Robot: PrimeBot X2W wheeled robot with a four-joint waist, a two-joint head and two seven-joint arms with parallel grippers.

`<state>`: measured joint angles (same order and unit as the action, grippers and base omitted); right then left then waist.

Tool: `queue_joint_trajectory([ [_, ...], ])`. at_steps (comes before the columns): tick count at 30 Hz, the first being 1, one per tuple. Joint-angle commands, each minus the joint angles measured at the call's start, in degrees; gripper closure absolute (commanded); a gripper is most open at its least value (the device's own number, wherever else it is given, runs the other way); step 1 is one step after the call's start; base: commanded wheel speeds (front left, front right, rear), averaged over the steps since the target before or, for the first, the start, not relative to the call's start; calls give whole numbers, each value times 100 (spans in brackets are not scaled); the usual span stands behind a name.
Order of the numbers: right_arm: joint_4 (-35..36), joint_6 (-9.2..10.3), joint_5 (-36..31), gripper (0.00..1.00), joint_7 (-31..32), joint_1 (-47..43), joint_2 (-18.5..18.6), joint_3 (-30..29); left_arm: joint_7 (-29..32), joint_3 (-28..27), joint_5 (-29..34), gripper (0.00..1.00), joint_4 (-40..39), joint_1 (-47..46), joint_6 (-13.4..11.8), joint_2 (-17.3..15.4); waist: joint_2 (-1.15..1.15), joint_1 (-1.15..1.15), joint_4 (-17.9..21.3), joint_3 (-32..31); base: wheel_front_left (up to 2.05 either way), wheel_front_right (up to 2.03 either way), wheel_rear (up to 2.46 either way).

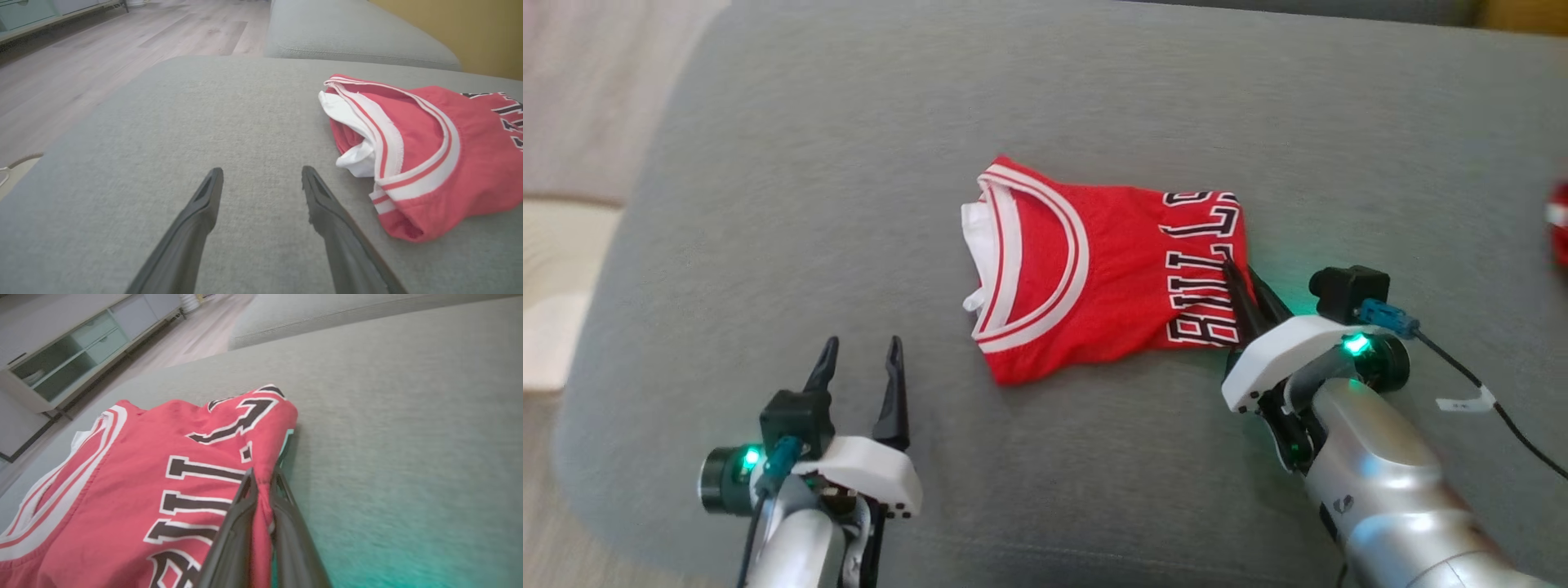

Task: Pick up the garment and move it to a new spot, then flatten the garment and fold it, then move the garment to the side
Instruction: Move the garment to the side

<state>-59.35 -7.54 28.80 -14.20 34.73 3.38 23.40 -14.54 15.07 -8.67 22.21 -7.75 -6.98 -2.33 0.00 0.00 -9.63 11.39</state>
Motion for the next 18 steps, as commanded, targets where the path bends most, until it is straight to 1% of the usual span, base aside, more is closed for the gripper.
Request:
queue_joint_trajectory([
  [1,171,5,38,100,-75,164,-50,84,-46,-246,63,0,-169,-195,38,-54,0,0,625,-55,0,0,0],
  [9,639,5,9,100,-78,-36,-50,63,-46,-368,213,0,-161,-385,144,-54,0,0,2256,-7,0,0,0],
  [13,863,5,19,100,-79,-151,-50,160,-46,-412,300,0,-142,-443,200,-54,0,0,2954,60,0,0,0],
  [14,932,5,-5,100,-79,-161,-50,155,-46,-423,343,0,-122,-473,237,-54,0,0,3212,92,0,0,0],
  [18,1060,5,-75,100,-79,-170,-50,68,-46,-400,413,0,-85,-530,301,-54,0,0,3503,157,0,0,0],
])
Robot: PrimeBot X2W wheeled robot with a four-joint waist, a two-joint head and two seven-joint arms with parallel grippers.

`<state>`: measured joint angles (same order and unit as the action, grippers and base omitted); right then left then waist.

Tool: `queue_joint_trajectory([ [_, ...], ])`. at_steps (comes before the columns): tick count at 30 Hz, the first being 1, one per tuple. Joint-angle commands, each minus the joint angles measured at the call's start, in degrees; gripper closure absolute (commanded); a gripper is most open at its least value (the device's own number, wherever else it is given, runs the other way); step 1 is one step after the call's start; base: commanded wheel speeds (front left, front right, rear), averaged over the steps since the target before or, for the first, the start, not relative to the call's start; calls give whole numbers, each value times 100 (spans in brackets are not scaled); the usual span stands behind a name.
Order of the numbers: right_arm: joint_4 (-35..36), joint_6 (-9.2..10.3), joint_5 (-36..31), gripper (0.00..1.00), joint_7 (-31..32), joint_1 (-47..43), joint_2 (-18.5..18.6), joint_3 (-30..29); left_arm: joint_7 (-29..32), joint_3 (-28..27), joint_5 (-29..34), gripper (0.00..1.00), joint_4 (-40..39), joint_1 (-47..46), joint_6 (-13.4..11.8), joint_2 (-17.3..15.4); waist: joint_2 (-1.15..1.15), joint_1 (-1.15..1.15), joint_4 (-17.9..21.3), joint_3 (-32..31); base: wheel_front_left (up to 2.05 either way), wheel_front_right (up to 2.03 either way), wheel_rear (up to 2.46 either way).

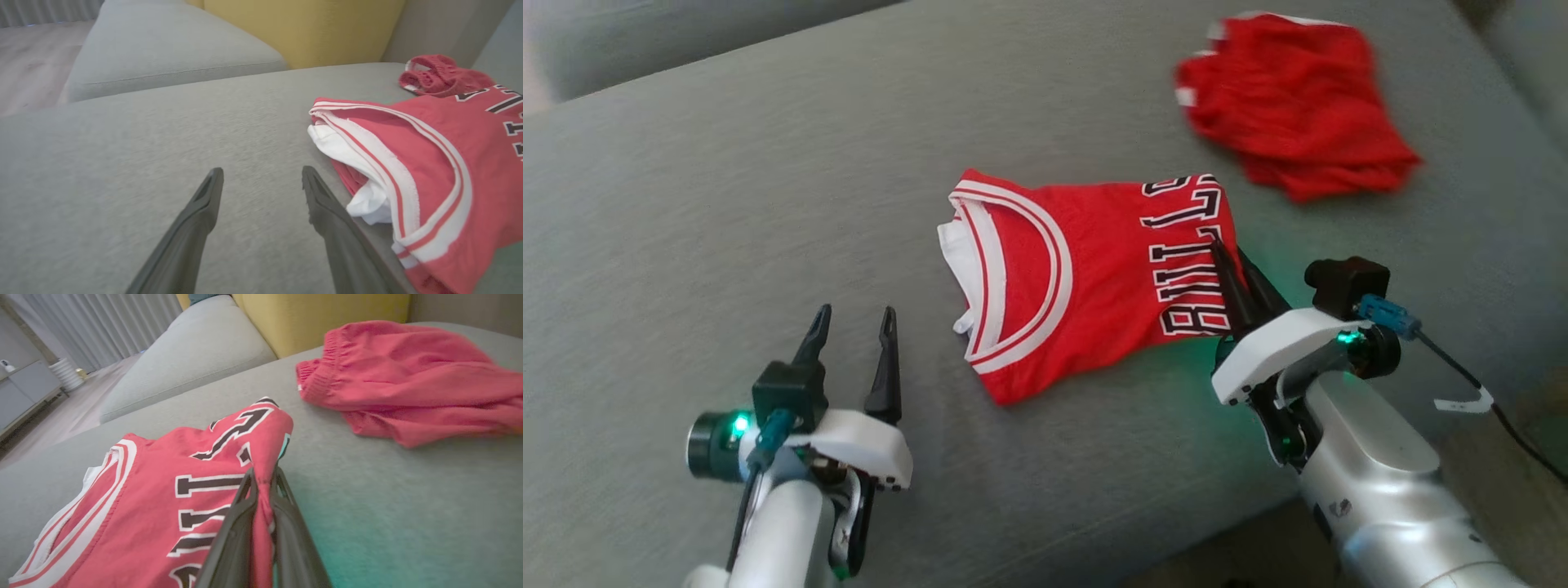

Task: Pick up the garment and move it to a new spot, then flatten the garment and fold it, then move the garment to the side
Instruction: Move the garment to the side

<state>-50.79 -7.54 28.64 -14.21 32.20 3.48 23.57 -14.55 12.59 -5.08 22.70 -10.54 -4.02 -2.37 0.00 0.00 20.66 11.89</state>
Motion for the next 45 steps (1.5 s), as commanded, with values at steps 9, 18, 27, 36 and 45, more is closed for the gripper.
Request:
queue_joint_trajectory([
  [9,254,5,-811,100,-78,666,-60,-540,-45,-136,200,0,-67,-328,140,-53,0,0,367,270,0,0,0],
  [18,-326,5,-2438,100,-78,1948,355,-2193,-45,-91,290,0,-29,-408,222,-65,0,0,-413,475,0,0,0],
  [27,-459,5,-3870,100,-79,2290,981,-4203,-45,-154,189,0,-114,-340,137,-57,0,0,-744,499,0,0,0],
  [36,-442,5,-4697,100,-60,2392,1037,-5058,-45,-162,189,0,-61,-392,120,-53,0,0,-671,483,0,0,0],
  [45,-440,5,-5179,0,-48,2437,1083,-5789,-45,-263,193,0,14,-374,108,-53,0,0,-784,488,0,0,0],
])
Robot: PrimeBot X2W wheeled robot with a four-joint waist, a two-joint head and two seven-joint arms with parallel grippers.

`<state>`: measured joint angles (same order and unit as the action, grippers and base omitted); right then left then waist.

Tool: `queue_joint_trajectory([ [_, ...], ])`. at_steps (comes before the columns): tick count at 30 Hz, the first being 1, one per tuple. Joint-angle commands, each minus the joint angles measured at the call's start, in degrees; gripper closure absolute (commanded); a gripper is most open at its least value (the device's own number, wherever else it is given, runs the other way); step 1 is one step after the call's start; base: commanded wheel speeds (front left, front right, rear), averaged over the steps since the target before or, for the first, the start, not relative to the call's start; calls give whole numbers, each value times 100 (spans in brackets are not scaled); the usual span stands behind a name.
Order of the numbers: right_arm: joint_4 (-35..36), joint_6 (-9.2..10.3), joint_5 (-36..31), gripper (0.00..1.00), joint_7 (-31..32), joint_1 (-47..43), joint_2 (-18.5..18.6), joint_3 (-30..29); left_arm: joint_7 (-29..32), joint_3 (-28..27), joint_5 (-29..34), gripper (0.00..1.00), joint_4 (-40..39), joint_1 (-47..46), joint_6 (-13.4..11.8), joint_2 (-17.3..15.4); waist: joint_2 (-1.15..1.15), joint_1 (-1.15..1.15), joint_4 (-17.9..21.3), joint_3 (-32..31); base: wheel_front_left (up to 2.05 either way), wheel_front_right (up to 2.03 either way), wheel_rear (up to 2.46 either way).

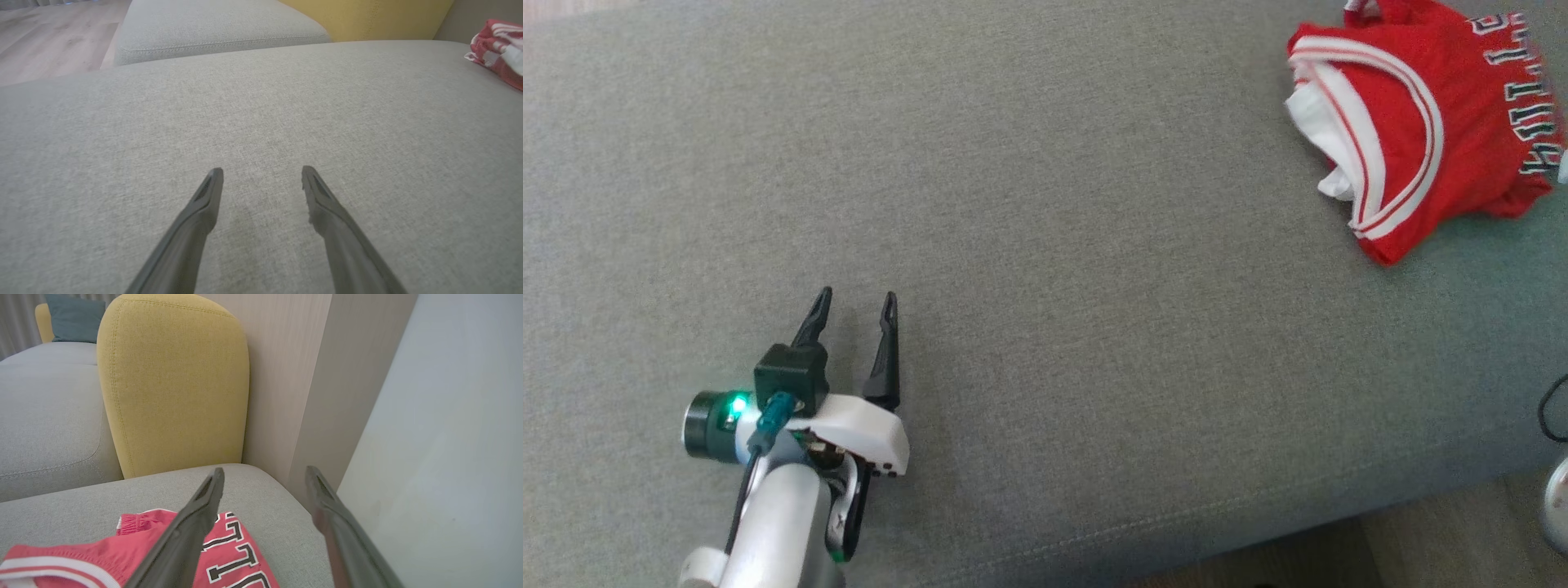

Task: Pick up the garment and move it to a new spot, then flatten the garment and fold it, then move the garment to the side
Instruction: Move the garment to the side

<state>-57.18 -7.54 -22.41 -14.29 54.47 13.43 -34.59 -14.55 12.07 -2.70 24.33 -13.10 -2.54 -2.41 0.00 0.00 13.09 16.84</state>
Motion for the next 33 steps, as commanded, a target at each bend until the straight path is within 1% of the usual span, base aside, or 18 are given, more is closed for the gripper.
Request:
queue_joint_trajectory([
  [1,205,5,-118,0,-43,202,79,-27,-45,-231,-48,0,-147,-104,-43,-48,0,0,-40,-16,0,0,0],
  [4,265,5,-214,0,-56,183,-57,-58,-45,-302,-65,0,-159,-64,-65,-48,0,0,-78,-47,0,0,0],
  [7,385,5,-186,0,-66,168,-292,170,-45,-367,-78,0,-185,-37,-89,-48,0,0,-141,-99,0,0,0],
  [11,718,5,250,0,-69,-99,-687,653,-45,-405,-99,0,-241,1,-153,-47,0,0,-294,-224,0,0,0],
  [16,1156,5,901,0,-70,-771,-950,1490,-45,-440,-153,0,-272,90,-280,-47,0,0,-533,-435,0,0,0],
  [22,1565,5,1788,0,-70,-1704,-1048,2426,-45,-460,-186,0,-316,249,-417,-47,0,0,-838,-703,0,0,0],
  [24,1653,5,2172,0,-70,-1993,-1052,2706,-45,-471,-190,0,-314,310,-443,-47,0,0,-930,-799,0,0,0],
  [28,1798,5,2634,0,-70,-2508,-1053,3095,-45,-533,-241,0,-311,467,-505,-47,0,0,-1051,-1011,0,0,0],
  [33,1849,5,2933,0,-71,-2934,-1054,3432,-45,-633,-340,0,-311,641,-501,-47,0,0,-1101,-1205,0,0,0],
])
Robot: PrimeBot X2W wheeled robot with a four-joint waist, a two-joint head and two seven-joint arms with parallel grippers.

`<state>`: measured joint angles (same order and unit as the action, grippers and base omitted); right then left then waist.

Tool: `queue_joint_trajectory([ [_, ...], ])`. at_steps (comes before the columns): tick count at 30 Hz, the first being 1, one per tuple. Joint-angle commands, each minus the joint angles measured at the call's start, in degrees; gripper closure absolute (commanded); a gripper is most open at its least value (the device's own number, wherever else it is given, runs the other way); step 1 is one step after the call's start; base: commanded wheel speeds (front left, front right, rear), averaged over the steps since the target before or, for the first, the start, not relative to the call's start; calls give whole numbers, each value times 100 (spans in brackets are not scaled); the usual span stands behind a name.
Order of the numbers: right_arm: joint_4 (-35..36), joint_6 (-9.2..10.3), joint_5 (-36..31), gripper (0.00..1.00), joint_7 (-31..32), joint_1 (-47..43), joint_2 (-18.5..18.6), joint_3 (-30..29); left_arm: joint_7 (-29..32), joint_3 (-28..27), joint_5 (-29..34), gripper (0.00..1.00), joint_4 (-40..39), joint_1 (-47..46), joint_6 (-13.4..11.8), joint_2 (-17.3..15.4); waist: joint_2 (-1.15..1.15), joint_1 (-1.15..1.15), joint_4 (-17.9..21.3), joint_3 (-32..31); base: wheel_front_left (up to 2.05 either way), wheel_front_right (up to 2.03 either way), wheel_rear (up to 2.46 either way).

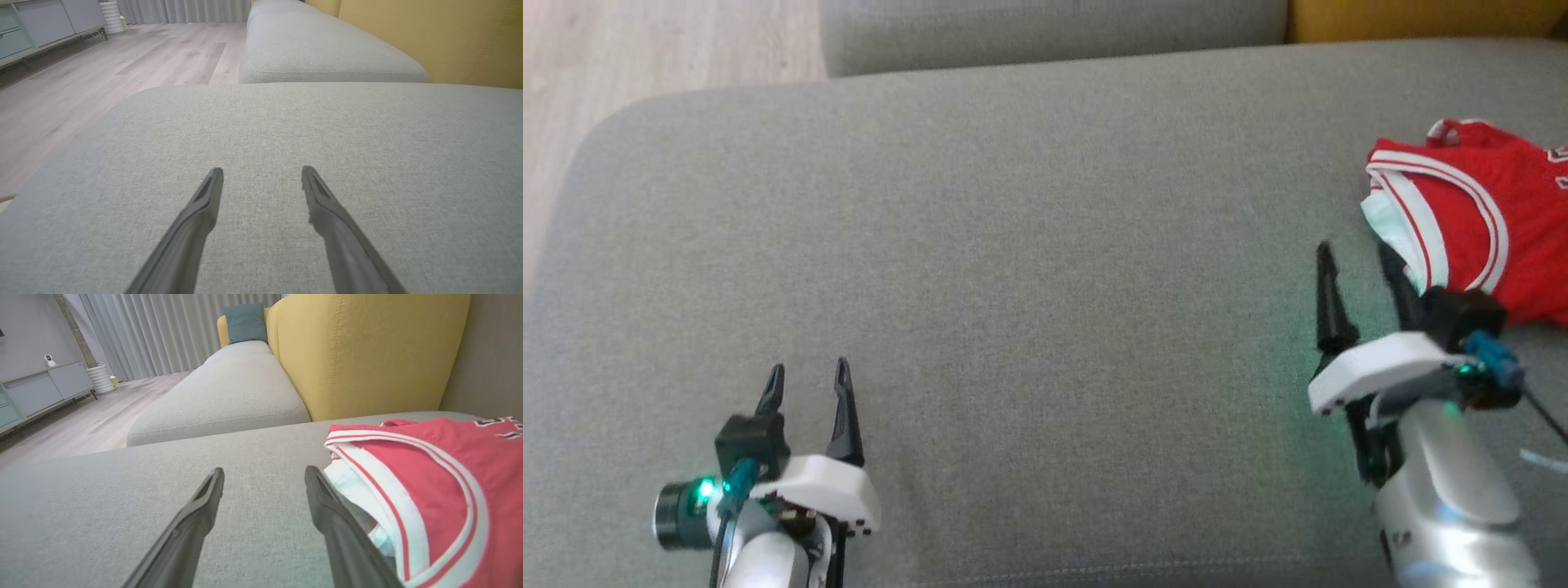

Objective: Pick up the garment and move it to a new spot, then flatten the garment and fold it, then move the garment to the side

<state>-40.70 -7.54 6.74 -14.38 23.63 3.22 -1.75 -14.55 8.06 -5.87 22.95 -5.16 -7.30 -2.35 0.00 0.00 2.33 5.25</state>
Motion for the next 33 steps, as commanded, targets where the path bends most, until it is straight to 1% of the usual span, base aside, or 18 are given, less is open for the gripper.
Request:
queue_joint_trajectory([
  [1,205,5,71,0,-62,94,-34,203,-45,-255,-22,0,-187,-125,-32,-53,0,0,-28,-73,0,0,0],
  [4,239,5,200,0,-62,-28,-34,375,-45,-310,-50,0,-215,-57,-42,-53,0,0,-29,-130,0,0,0],
  [8,277,5,331,0,-62,-120,-34,551,-45,-342,-60,0,-233,15,20,-53,0,0,-19,-193,0,0,0],
  [13,299,5,396,0,-62,-183,-34,632,-45,-394,-90,0,-286,87,90,-53,0,0,-13,-287,0,0,0],
  [15,316,5,419,0,-62,-196,-34,656,-45,-389,-119,0,-361,114,163,-53,0,0,-16,-321,0,0,0],
  [16,97,0,386,100,2,-229,-7,509,0,-160,-102,100,-132,294,179,2,0,0,-15,-321,0,0,0],
  [20,-172,0,408,100,35,-487,-30,498,53,-149,-127,100,191,414,184,44,0,0,-17,-329,0,0,0],
  [33,119,1,1258,100,257,-614,-30,390,273,-291,-1015,100,87,355,319,33,0,0,-40,-348,0,0,0],
])
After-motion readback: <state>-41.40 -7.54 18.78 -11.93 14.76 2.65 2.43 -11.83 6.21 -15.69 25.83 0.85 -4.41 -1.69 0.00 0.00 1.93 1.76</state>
